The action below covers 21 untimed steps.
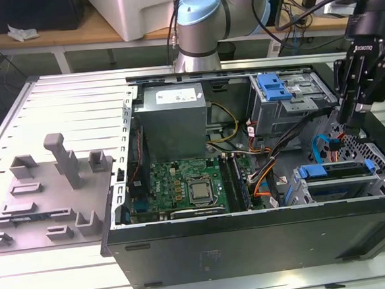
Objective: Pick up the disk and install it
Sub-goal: 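Insert the first disk wire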
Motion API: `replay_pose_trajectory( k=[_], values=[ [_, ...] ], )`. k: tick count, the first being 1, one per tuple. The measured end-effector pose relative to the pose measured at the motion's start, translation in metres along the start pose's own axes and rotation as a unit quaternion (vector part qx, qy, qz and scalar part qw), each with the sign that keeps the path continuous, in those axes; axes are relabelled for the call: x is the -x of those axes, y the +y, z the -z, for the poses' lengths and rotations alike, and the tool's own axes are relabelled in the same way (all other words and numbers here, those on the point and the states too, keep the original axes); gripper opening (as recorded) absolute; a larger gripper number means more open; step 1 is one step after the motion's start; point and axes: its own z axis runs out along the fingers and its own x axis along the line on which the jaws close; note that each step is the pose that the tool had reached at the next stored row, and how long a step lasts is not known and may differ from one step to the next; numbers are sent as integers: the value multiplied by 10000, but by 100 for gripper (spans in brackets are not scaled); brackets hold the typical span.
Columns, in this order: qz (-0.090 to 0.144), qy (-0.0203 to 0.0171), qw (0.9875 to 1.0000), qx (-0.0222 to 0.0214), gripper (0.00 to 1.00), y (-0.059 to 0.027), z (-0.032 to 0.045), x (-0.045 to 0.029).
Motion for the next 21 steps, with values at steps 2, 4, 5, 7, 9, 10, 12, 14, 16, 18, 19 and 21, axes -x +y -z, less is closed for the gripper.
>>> replay_pose_trajectory(
  k=[2, 4, 5, 7, 9, 10, 12, 14, 16, 18, 19, 21],
  values=[
    [0, 0, 10000, 0, 35, -17, -9, 5],
    [-1, 1, 10000, 0, 35, -25, -20, 9],
    [-6, 1, 10000, 3, 35, -25, -23, 10],
    [-46, -4, 10000, 24, 35, -27, -31, 15],
    [-78, -9, 10000, 42, 35, -31, -36, 19],
    [-93, -10, 9999, 50, 35, -35, -38, 21],
    [-111, -12, 9999, 60, 35, -52, -39, 24],
    [-126, -13, 9999, 67, 35, -68, -40, 28],
    [-179, -19, 9998, 95, 35, -69, -43, 29],
    [-282, -30, 9995, 151, 35, -71, -48, 32],
    [-300, -32, 9994, 161, 35, -73, -49, 33],
    [-303, -31, 9994, 162, 35, -79, -50, 34]
  ],
)
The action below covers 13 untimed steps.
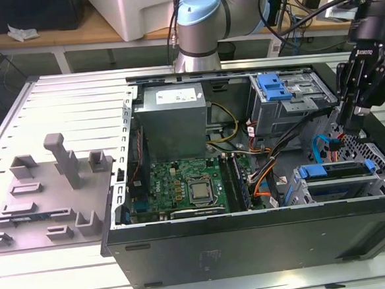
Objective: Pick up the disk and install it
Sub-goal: 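Insert the first disk wire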
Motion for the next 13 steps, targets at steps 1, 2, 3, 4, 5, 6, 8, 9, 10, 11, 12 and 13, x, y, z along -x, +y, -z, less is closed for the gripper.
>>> replay_pose_trajectory(
  k=[1, 2, 3, 4, 5, 6, 8, 9, 10, 11, 12, 13],
  values=[
    [0, 2, 10000, 0, 35, -4, 1, 1],
    [-2, 4, 10000, -1, 35, -7, 1, 2],
    [-3, 9, 10000, -1, 35, -7, 0, 1],
    [-4, 12, 10000, -2, 35, -8, -1, 2],
    [-4, 17, 10000, -3, 35, -8, -3, 4],
    [-4, 20, 10000, -3, 35, -8, -6, 5],
    [-5, 26, 10000, -4, 33, -9, -10, 7],
    [-6, 28, 10000, -4, 33, -9, -10, 8],
    [-6, 29, 10000, -4, 27, -9, -12, 8],
    [-6, 32, 10000, -5, 20, -9, -12, 9],
    [-7, 34, 10000, -5, 20, -9, -13, 9],
    [-8, 39, 10000, -6, 17, -9, -13, 9]
  ],
)
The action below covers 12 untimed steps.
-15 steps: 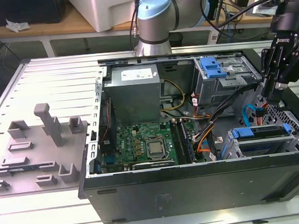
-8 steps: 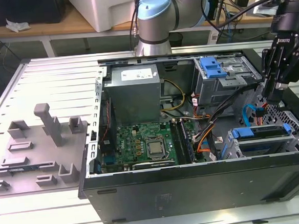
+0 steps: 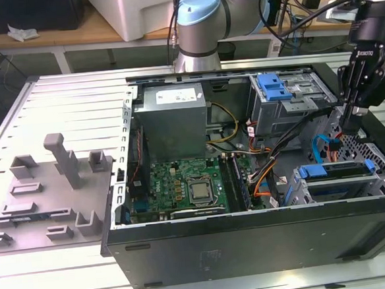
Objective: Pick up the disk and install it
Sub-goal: 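Insert the first disk wire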
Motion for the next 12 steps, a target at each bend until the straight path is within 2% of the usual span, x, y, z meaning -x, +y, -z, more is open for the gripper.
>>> replay_pose_trajectory(
  k=[5, 12],
  values=[
    [-1, 9, 10000, -1, 17, 0, 0, 0],
    [-7, 42, 10000, -5, 17, 32, -6, -4]
  ],
)
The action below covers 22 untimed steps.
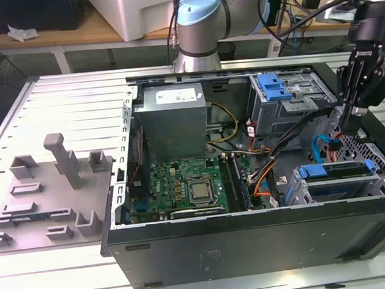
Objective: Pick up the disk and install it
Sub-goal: 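Insert the first disk wire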
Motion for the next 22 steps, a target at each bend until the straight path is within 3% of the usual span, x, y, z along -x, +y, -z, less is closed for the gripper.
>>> replay_pose_trajectory(
  k=[7, 14, 17, 22],
  values=[
    [-4, 27, 10000, -7, 17, 156, -28, -24],
    [24, 21, 10000, -58, 17, 239, -20, -71],
    [44, 1, 10000, -81, 17, 242, -20, -94],
    [109, -81, 9998, -129, 17, 237, -20, -131]
  ],
)
